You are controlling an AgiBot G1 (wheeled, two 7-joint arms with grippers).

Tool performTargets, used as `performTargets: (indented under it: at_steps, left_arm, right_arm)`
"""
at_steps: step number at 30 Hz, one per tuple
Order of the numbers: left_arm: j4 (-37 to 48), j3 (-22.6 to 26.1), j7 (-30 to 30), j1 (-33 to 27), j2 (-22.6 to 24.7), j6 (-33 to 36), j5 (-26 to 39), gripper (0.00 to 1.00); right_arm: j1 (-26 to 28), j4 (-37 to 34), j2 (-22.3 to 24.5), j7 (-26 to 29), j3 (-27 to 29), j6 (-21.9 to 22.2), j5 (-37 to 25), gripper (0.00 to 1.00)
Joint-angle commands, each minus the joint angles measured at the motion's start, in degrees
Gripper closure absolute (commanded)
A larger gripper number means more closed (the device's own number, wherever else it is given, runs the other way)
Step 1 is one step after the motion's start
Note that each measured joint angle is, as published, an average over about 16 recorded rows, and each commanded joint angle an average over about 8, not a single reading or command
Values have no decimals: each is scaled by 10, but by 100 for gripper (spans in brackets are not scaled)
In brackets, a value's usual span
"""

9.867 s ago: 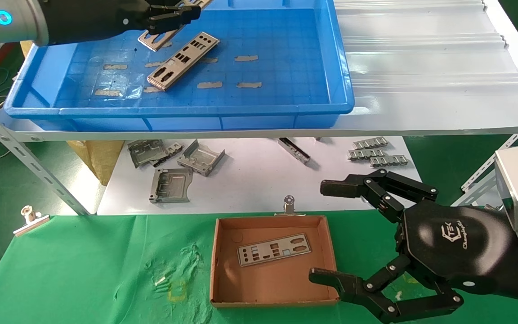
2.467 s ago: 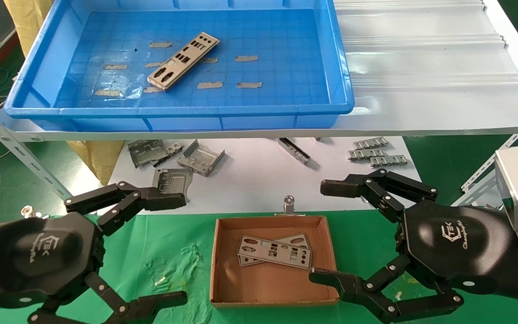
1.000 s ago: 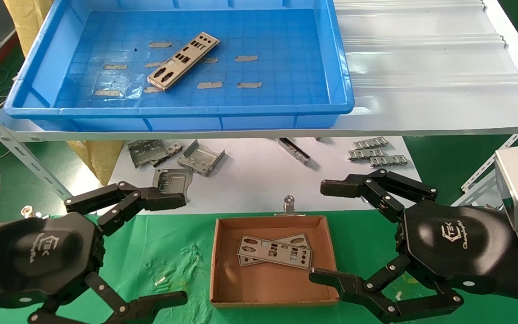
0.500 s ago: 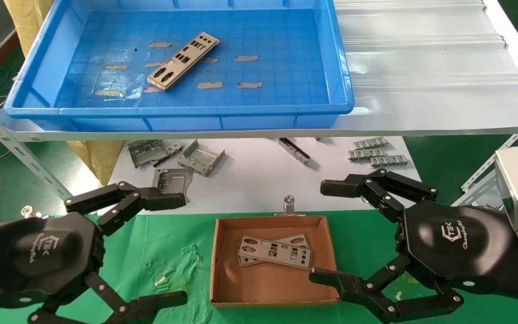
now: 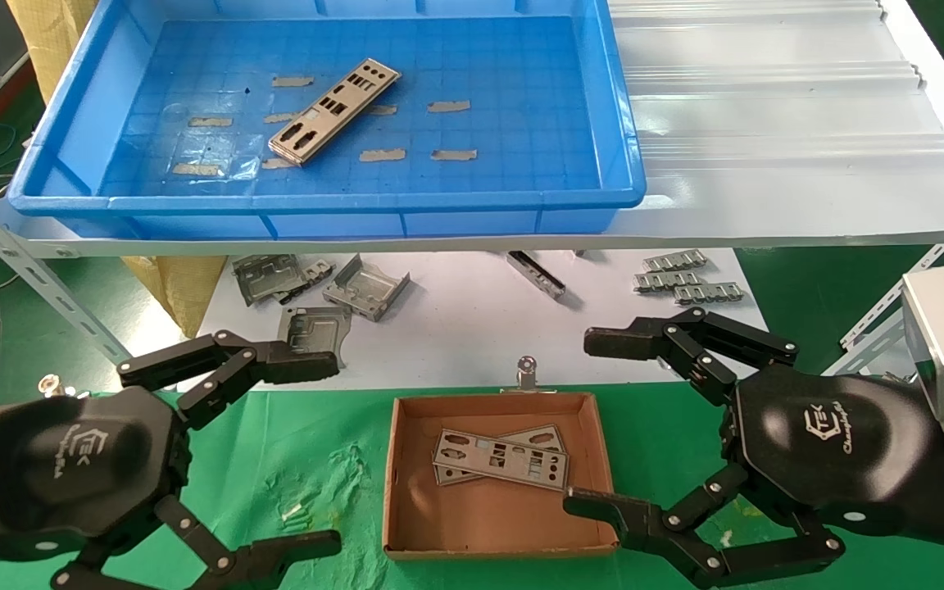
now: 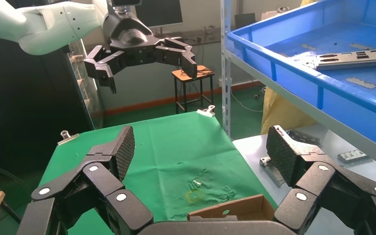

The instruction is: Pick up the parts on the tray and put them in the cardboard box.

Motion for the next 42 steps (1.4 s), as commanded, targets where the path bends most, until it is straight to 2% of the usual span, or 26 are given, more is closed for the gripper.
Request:
performTargets:
  at_steps: [1, 42]
  left_arm:
    - [0, 0, 0, 0, 0, 0, 0, 0]
    - [0, 0, 0, 0, 0, 0, 0, 0]
  right_arm:
    - [0, 0, 0, 0, 0, 0, 0, 0]
    - [0, 0, 0, 0, 0, 0, 0, 0]
